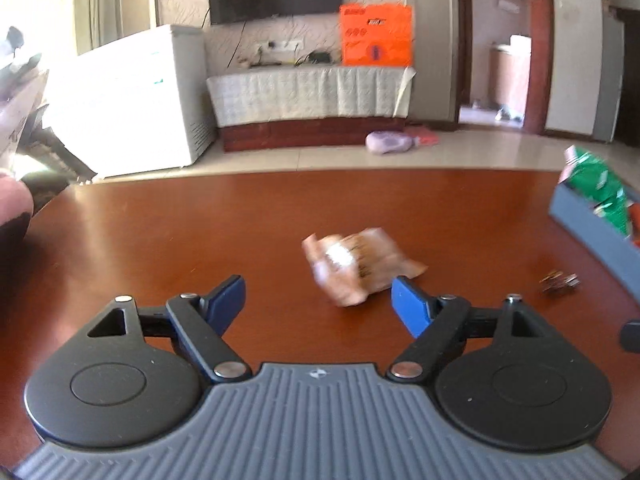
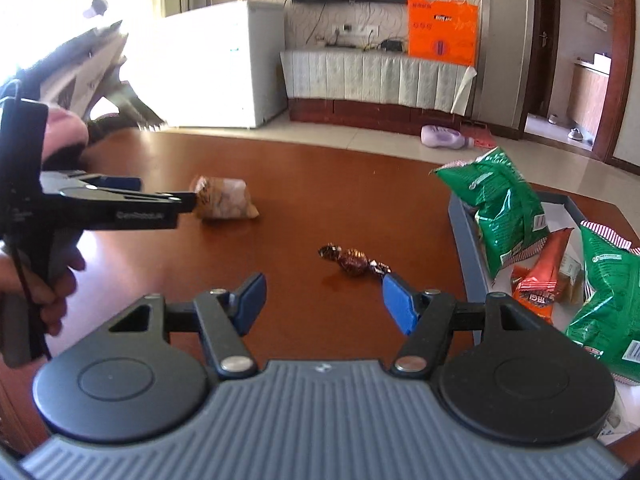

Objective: Organize snacks
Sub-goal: 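Move the left tool to the wrapped pastry while the right tool approaches the brown chocolate, then grasp the wrapped pastry with the left tool while the right tool grasps the brown chocolate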

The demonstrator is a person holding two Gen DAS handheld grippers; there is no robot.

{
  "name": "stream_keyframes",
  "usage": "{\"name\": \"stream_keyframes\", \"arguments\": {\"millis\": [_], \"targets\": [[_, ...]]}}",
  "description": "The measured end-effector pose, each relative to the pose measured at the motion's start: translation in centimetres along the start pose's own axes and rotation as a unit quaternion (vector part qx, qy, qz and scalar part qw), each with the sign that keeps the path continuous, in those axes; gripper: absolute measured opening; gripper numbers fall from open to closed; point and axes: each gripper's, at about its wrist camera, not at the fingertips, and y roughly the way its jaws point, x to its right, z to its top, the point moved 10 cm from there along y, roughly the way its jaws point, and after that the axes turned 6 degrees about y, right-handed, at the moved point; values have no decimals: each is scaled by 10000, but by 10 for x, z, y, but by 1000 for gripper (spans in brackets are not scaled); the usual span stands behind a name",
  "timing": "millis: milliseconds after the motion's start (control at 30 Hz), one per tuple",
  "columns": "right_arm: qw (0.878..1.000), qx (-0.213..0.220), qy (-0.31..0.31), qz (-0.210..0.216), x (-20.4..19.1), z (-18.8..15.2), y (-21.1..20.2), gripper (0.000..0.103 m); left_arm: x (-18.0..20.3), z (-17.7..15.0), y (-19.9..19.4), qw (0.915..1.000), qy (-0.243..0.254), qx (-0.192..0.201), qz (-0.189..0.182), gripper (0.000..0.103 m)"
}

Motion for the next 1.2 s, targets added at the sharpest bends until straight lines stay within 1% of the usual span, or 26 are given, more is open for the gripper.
{"name": "stream_keyframes", "arguments": {"millis": [100,233,367,467,700,800,900,1033,1200], "targets": [[9997,-172,-154,-97,0,-6,9,67,-15,-9,10,9999,-5,-102,-40,87],[9989,-240,-319,-230,0,-8,20,67,-23,-14,23,9997,-5,-180,-138,88],[9986,-220,-380,-296,1,-5,29,67,-21,-10,38,9993,-126,-208,-297,88],[9977,-306,-476,-386,2,-8,40,67,-14,-6,50,9984,-190,-245,-469,88],[9963,-311,-669,-448,0,-8,55,67,0,8,74,9972,-222,-288,-658,88],[9965,-293,-656,-431,3,-4,59,67,7,11,80,9955,-107,-318,-881,88],[9968,-272,-634,-396,5,-1,61,67,9,10,83,9916,-69,-364,-1237,88],[9970,-253,-660,-325,5,4,67,67,8,14,92,9925,-151,-343,-1164,90],[9975,-259,-634,-191,8,11,74,66,19,17,104,9931,-143,-399,-1091,90]]}}
